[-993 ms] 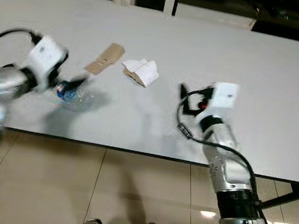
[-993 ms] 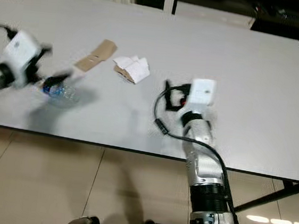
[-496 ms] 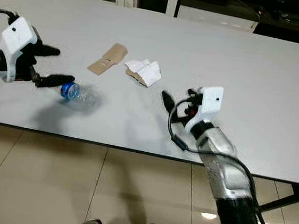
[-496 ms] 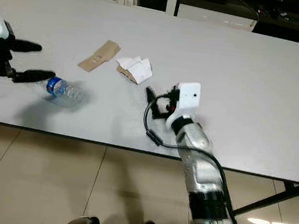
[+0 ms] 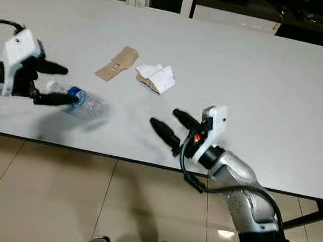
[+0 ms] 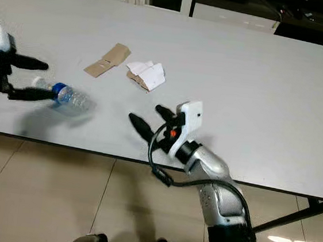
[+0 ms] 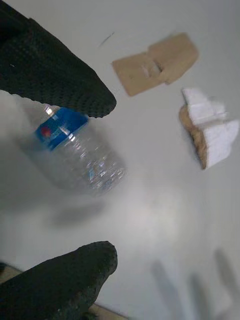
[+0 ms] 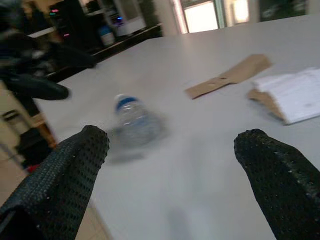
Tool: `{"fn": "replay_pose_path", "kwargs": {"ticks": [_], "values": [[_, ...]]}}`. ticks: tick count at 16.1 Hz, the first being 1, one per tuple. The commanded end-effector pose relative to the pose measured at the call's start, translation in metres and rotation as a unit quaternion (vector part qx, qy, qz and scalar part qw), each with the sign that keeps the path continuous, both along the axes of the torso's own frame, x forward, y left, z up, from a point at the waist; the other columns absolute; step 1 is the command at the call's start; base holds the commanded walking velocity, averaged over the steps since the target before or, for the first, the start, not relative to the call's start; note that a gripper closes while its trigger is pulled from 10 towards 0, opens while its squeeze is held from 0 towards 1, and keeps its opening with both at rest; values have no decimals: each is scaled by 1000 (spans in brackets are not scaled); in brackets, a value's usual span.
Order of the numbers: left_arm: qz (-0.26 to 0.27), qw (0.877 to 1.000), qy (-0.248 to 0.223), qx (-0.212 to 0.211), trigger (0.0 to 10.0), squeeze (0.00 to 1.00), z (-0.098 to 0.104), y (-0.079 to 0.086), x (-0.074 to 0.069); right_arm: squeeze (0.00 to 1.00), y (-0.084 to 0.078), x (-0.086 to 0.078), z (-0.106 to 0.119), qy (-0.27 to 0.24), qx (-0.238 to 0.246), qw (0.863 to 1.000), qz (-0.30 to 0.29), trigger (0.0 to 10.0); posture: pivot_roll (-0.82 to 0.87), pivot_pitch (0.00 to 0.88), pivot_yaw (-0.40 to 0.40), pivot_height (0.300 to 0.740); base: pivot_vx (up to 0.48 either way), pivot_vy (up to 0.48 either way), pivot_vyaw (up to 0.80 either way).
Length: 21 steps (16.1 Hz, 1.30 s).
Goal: Picking trash to rubbish bin
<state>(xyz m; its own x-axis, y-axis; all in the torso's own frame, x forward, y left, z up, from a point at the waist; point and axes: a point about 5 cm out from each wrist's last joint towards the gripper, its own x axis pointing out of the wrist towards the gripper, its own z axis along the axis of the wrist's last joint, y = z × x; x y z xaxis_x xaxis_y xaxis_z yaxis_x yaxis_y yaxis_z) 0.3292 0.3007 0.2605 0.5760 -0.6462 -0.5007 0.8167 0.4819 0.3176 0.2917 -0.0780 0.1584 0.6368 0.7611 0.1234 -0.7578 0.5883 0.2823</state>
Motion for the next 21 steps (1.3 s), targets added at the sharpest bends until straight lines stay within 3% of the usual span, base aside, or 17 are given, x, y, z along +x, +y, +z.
{"fn": "replay_pose_path", "kwargs": {"ticks": [1, 2, 4, 5, 6, 9, 10, 12, 14, 16, 21], "values": [[-32, 999, 20, 23, 10000, 0, -1, -4, -1, 0, 2, -6, 4, -4, 6, 1000, 26, 10000, -3, 147, -55, 740, 0, 0, 0], [-39, 995, 42, 78, 10000, 0, -14, -4, 0, 0, 7, -12, 5, -2, 9, 998, 54, 10000, -3, 143, -54, 740, 0, 0, 0], [-47, 992, 55, 102, 10000, 0, -22, -5, 1, 0, 10, -15, 4, 0, 11, 998, 61, 10000, -6, 140, -53, 740, 0, 0, 0], [-45, 991, 56, 111, 10000, 345, -25, -5, 2, 0, 11, -17, 4, 1, 12, 998, 65, 10000, -8, 140, -53, 740, 0, 0, 0], [-40, 992, 54, 112, 10000, 1000, -27, -5, 5, 0, 12, -18, 4, 2, 12, 998, 67, 10000, -11, 141, -52, 740, 0, 0, 0], [-20, 989, 35, 145, 10000, 1000, -27, 1, 9, 0, 11, -21, 3, 6, 9, 997, 71, 10000, -14, 145, -52, 740, 0, 0, 0], [-11, 983, 23, 181, 10000, 0, -29, 5, 10, 0, 11, -22, 3, 7, 9, 997, 71, 10000, -14, 145, -52, 740, 0, 0, 0], [6, 975, -16, 220, 10000, 0, -28, 6, 15, 0, 11, -23, 4, 9, 11, 997, 71, 10000, -18, 155, -51, 740, 0, 0, 0], [-15, 979, -24, 200, 10000, 0, -23, -2, 18, 0, 11, -24, 4, 10, 13, 997, 72, 10000, -21, 162, -52, 740, 0, 0, 0], [-9, 973, -35, 229, 10000, 0, -26, 0, 20, 0, 12, -25, 3, 12, 12, 997, 72, 10000, -25, 168, -52, 740, 0, 0, 0], [11, 978, -57, 199, 10000, 0, -21, -6, 29, 0, 9, -27, 4, 16, 12, 997, 70, 10000, -40, 183, -57, 740, 0, 0, 0]]}}
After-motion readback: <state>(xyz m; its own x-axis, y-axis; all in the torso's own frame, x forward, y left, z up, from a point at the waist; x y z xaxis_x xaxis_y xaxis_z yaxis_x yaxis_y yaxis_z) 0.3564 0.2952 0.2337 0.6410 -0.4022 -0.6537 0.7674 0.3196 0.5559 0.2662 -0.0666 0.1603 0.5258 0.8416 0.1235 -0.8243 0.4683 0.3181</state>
